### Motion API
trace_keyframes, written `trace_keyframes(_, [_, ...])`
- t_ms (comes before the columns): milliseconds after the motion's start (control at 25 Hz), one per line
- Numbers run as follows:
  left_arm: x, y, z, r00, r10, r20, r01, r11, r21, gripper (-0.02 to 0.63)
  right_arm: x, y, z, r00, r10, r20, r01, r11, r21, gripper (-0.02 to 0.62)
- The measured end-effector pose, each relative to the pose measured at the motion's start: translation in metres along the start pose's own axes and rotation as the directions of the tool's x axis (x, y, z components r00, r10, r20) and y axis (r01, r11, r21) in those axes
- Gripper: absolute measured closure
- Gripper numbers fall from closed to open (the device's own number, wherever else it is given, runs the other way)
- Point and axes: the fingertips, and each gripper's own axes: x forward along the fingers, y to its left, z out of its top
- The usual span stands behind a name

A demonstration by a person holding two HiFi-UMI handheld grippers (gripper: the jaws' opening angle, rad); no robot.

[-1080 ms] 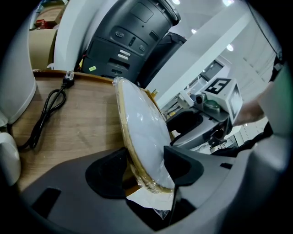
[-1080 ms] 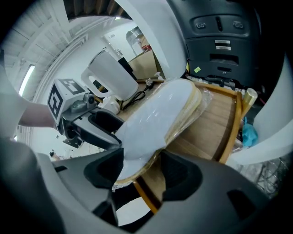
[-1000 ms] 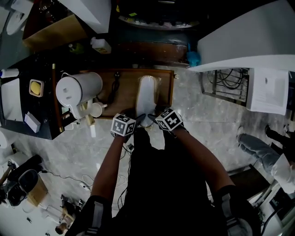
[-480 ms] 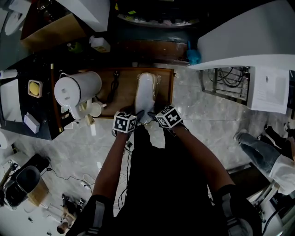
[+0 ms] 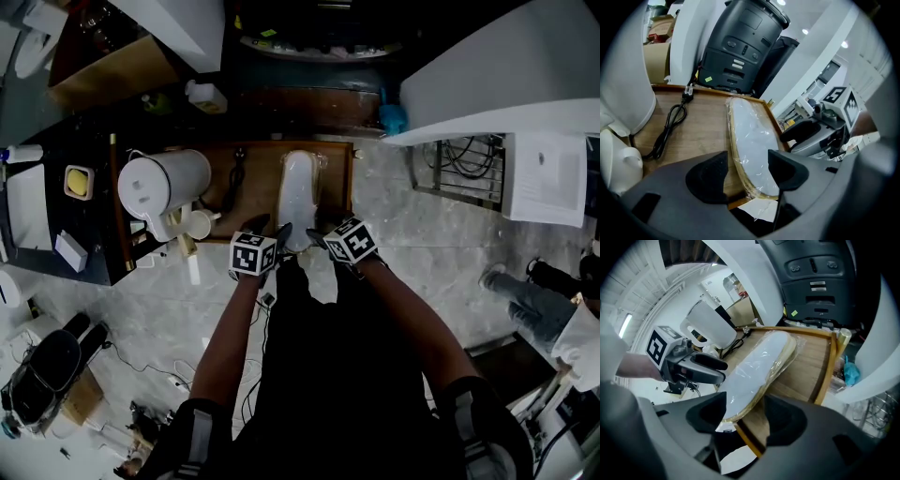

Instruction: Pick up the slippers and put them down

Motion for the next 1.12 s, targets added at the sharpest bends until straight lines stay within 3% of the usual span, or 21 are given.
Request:
trace_keyframes(200, [-0.015,-0.012,0.015,0.998,-0.028,0.064,0.026,0.999,0.038,0.345,-0.016,0.008,0.008,0.999,-0.006,0.052,0.007,1.0,-0.022,0.345])
trace_keyframes(520, [-0.044,-0.045,0.025,0.982,-0.127,0.14,0.114,0.989,0.094,0.35,-0.048,0.038,0.014,0.987,-0.043,0.155,0.062,0.991,-0.116,0.462])
trace_keyframes(680, [-0.063,-0.065,0.025,0.964,-0.203,0.171,0.19,0.977,0.093,0.436,-0.063,0.051,0.016,0.974,-0.084,0.213,0.118,0.981,-0.155,0.539])
trace_keyframes(800, [-0.077,-0.078,0.025,0.95,-0.25,0.185,0.233,0.966,0.112,0.455,-0.071,0.061,0.019,0.962,-0.1,0.254,0.141,0.978,-0.151,0.554])
trace_keyframes(1120, [-0.12,-0.097,0.029,0.923,-0.289,0.254,0.254,0.953,0.164,0.545,-0.092,0.089,0.024,0.927,-0.13,0.35,0.192,0.97,-0.146,0.586])
